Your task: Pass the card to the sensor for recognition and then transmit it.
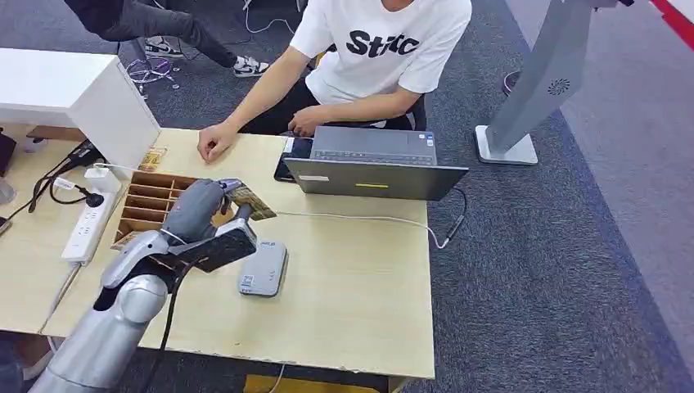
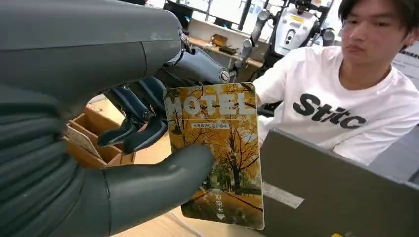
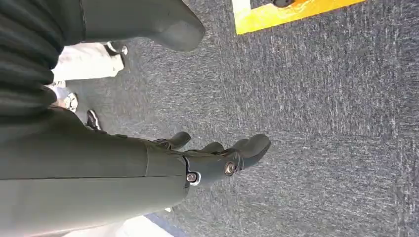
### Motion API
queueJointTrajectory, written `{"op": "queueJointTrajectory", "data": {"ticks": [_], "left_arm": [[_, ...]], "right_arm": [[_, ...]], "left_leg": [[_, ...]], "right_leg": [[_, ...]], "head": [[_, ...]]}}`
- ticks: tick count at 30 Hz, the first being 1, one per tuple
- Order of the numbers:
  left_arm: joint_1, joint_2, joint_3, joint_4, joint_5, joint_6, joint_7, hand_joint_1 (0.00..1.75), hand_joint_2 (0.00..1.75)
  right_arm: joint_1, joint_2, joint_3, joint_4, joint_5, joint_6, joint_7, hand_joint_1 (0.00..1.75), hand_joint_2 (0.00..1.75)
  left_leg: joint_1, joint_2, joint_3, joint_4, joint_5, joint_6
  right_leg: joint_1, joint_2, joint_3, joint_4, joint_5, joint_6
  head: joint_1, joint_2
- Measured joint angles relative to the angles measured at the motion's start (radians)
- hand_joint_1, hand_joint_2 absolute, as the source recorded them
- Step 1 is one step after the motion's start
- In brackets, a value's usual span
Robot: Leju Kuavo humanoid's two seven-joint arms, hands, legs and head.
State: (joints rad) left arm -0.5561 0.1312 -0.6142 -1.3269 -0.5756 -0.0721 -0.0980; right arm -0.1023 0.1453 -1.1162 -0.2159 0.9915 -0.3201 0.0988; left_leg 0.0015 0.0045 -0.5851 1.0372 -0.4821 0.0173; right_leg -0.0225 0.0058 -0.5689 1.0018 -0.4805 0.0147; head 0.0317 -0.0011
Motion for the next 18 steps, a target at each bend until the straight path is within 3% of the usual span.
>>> {"op": "queueJointTrajectory", "data": {"ticks": [8,18], "left_arm": [[0.007,-0.001,-0.009,0.132,-0.088,0.087,0.022,1.75,1.75],[0.008,-0.002,-0.009,0.198,-0.101,0.095,0.023,1.75,1.75]], "right_arm": [[0.0,0.001,0.0,0.0,0.024,0.002,0.009,0.0,1.75],[0.0,0.001,0.0,0.0,0.027,0.002,0.011,0.0,1.75]], "left_leg": [[0.0,0.0,0.0,0.0,0.0,0.0],[0.0,0.0,0.0,0.0,0.0,0.0]], "right_leg": [[0.0,0.0,0.0,0.0,0.0,0.0],[0.0,0.0,0.0,0.0,0.0,0.0]], "head": [[0.0,0.0],[0.0,0.0]]}}
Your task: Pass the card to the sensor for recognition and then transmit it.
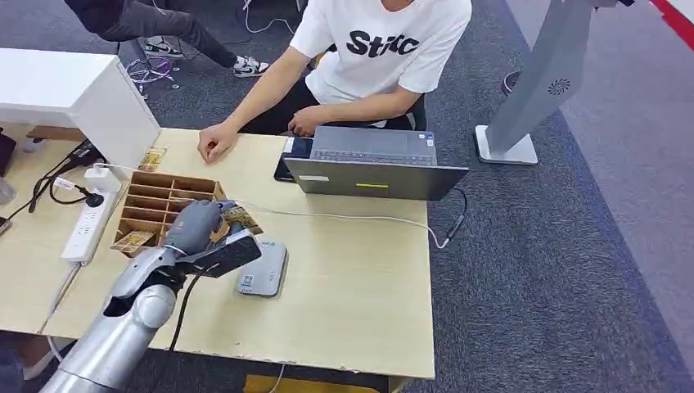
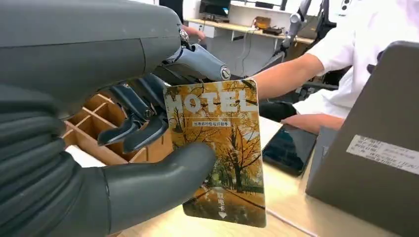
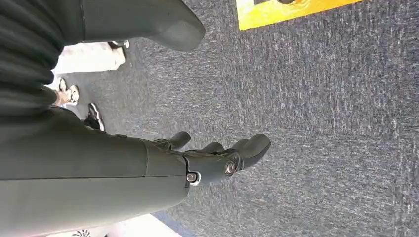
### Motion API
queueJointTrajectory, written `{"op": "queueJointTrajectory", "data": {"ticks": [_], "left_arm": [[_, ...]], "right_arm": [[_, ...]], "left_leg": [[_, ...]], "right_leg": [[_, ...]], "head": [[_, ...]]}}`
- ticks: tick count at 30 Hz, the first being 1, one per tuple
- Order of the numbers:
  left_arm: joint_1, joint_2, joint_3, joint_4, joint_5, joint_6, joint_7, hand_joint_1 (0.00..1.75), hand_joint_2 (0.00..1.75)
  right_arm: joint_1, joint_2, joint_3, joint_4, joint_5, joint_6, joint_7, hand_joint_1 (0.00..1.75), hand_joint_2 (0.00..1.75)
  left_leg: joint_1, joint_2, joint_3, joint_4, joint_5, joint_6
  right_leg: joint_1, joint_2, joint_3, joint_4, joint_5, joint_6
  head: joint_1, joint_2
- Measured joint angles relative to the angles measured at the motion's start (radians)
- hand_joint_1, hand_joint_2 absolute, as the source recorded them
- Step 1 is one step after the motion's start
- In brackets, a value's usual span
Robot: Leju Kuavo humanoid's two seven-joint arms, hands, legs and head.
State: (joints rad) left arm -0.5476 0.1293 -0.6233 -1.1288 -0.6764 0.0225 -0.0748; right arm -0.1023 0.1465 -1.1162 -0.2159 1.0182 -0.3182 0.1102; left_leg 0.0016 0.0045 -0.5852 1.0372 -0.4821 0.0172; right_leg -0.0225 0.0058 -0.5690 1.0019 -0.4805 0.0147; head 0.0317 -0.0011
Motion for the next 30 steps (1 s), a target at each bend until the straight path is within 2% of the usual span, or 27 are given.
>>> {"op": "queueJointTrajectory", "data": {"ticks": [10,13,17,22,25,30], "left_arm": [[0.0,-0.002,0.0,0.016,-0.005,0.003,0.0,1.75,1.75],[0.0,-0.003,0.0,0.028,-0.046,0.031,0.027,1.75,1.75],[-0.003,-0.015,0.016,0.107,-0.116,0.096,0.016,1.75,1.75],[-0.023,-0.037,0.05,0.227,-0.178,0.142,0.008,1.75,1.75],[-0.035,-0.06,0.06,0.282,-0.205,0.148,-0.039,1.75,1.75],[-0.044,-0.098,0.06,0.33,-0.218,0.149,-0.051,1.75,1.75]], "right_arm": [[0.0,0.0,0.0,0.0,0.0,0.0,0.0,0.0,1.75],[0.0,0.0,0.001,0.0,0.008,0.009,0.0,0.0,1.75],[0.0,0.0,0.005,0.0,0.029,0.011,0.0,0.0,1.75],[-0.001,0.0,0.011,0.0,0.046,0.016,0.004,0.0,1.75],[0.0,0.0,0.016,0.0,0.061,0.032,0.006,0.0,1.75],[-0.002,0.0,0.031,0.0,0.068,0.032,0.006,0.0,1.75]], "left_leg": [[0.0,0.0,0.0,0.0,0.0,0.0],[0.0,0.0,0.0,0.0,0.0,0.0],[0.0,0.0,0.0,0.0,0.0,0.0],[0.0,0.0,0.0,0.0,0.0,0.0],[0.0,-0.001,0.0,0.0,0.0,0.0],[0.0,-0.001,0.0,0.0,0.0,0.0]], "right_leg": [[0.0,0.0,0.0,0.0,0.0,0.0],[0.0,0.0,0.0,0.0,0.0,0.0],[0.0,0.0,0.0,0.0,0.0,0.0],[0.0,0.0,0.0,0.0,0.0,0.0],[0.0,-0.001,0.0,0.0,0.0,0.0],[0.0,-0.001,0.0,0.0,0.0,0.0]], "head": [[0.0,0.0],[0.0,0.0],[0.0,0.0],[0.0,0.0],[0.0,0.0],[0.0,0.0]]}}
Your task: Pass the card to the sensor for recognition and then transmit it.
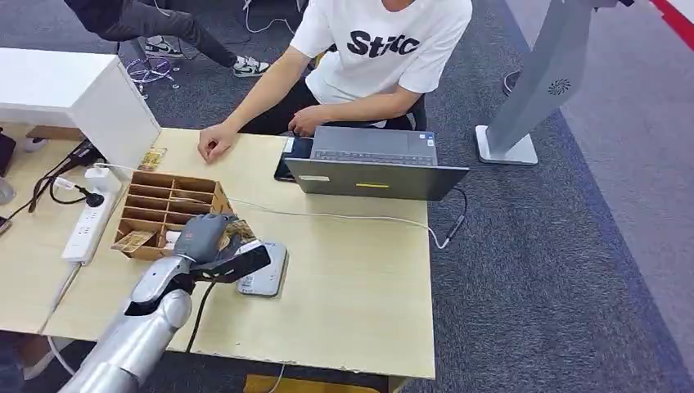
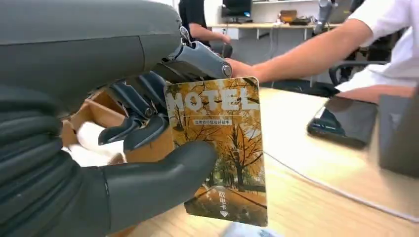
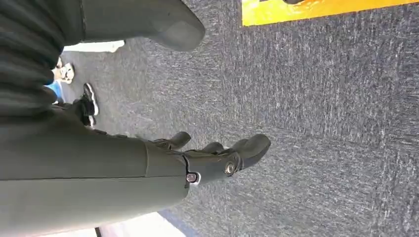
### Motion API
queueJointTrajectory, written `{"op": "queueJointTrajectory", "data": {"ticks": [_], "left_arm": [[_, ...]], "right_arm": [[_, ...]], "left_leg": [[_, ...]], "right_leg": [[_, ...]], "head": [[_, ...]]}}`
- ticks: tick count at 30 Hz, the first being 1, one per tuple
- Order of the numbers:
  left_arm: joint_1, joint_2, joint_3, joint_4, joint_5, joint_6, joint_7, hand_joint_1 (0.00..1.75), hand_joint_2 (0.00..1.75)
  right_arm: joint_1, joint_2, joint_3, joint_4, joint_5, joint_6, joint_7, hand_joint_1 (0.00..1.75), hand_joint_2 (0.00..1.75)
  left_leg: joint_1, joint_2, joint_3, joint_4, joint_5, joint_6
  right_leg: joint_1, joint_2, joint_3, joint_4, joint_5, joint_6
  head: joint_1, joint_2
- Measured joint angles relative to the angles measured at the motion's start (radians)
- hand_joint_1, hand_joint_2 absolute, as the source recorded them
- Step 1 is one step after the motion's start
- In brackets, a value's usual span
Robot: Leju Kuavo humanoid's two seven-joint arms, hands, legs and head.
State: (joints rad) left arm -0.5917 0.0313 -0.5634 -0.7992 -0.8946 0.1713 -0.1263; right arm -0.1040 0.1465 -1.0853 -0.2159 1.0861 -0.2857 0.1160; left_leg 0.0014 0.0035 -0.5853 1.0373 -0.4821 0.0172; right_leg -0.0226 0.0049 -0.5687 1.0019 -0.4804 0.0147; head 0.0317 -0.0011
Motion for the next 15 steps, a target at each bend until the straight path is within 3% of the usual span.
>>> {"op": "queueJointTrajectory", "data": {"ticks": [15], "left_arm": [[-0.009,-0.047,0.0,0.058,-0.009,-0.005,0.002,1.75,1.75]], "right_arm": [[0.0,0.0,0.005,0.0,0.005,0.0,0.0,0.0,1.75]], "left_leg": [[0.0,0.0,0.0,0.0,0.0,0.0]], "right_leg": [[0.0,0.0,0.0,0.0,0.0,0.0]], "head": [[0.0,0.0]]}}
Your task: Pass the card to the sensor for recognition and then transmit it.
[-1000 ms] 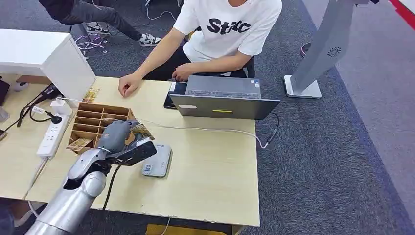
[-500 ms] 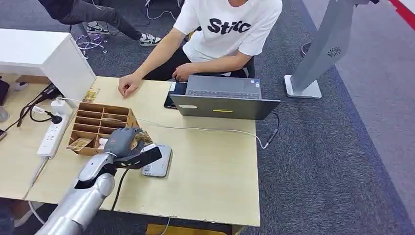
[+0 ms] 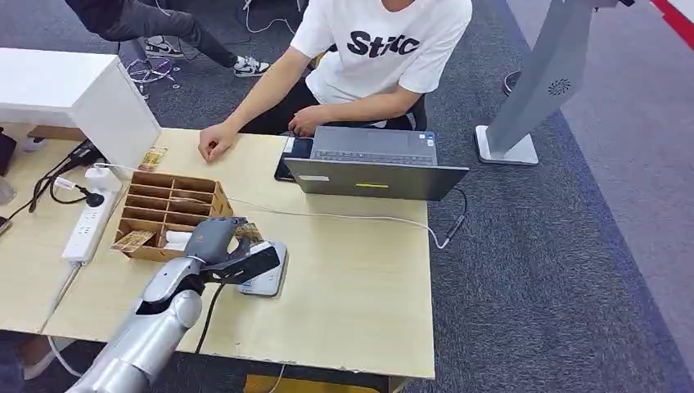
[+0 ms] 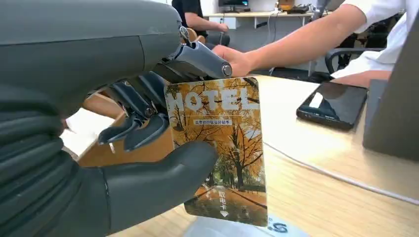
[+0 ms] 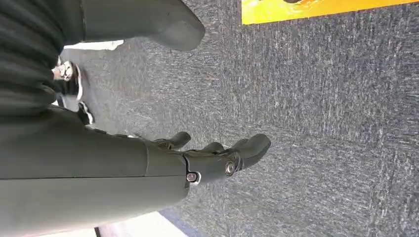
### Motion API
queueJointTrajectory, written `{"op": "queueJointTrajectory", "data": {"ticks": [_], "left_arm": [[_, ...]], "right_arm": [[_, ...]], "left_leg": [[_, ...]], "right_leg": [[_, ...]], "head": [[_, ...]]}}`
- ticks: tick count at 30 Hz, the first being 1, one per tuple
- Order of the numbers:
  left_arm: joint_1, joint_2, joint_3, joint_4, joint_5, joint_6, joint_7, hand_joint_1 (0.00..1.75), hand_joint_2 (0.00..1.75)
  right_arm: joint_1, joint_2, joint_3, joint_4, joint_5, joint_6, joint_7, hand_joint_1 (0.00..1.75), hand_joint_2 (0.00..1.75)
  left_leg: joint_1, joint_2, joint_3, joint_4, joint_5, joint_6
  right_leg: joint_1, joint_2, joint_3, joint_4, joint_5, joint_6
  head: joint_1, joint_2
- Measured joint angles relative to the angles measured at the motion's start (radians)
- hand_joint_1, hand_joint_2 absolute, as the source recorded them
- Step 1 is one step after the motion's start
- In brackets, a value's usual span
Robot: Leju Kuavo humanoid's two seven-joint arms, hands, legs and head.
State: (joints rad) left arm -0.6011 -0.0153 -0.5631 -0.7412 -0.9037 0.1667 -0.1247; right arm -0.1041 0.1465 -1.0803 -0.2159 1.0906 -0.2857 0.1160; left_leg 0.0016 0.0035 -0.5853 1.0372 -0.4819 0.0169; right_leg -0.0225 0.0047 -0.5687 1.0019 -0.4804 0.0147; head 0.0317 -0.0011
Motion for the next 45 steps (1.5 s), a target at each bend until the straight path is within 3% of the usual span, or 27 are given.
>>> {"op": "queueJointTrajectory", "data": {"ticks": [13,18,45], "left_arm": [[-0.022,-0.035,0.001,0.033,0.013,0.02,-0.043,1.75,1.75],[-0.036,-0.049,0.002,0.03,0.012,-0.018,-0.034,1.75,1.75],[-0.024,-0.063,0.002,0.046,0.01,-0.021,-0.035,1.75,1.75]], "right_arm": [[0.0,0.0,0.0,0.0,0.005,0.0,0.0,0.0,1.75],[0.0,0.002,0.0,0.001,0.008,0.005,0.0,0.0,1.75],[0.0,0.005,0.011,0.005,0.018,0.01,0.0,0.0,1.75]], "left_leg": [[0.0,-0.001,0.0,0.0,0.0,0.0],[0.0,0.0,0.0,0.0,0.0,0.0],[0.0,0.0,0.0,0.0,0.0,0.0]], "right_leg": [[0.0,-0.001,0.0,0.0,0.0,0.0],[0.0,0.0,0.0,0.0,0.0,0.0],[0.0,-0.001,0.0,0.0,0.0,0.0]], "head": [[0.0,0.0],[0.0,0.0],[0.0,0.0]]}}
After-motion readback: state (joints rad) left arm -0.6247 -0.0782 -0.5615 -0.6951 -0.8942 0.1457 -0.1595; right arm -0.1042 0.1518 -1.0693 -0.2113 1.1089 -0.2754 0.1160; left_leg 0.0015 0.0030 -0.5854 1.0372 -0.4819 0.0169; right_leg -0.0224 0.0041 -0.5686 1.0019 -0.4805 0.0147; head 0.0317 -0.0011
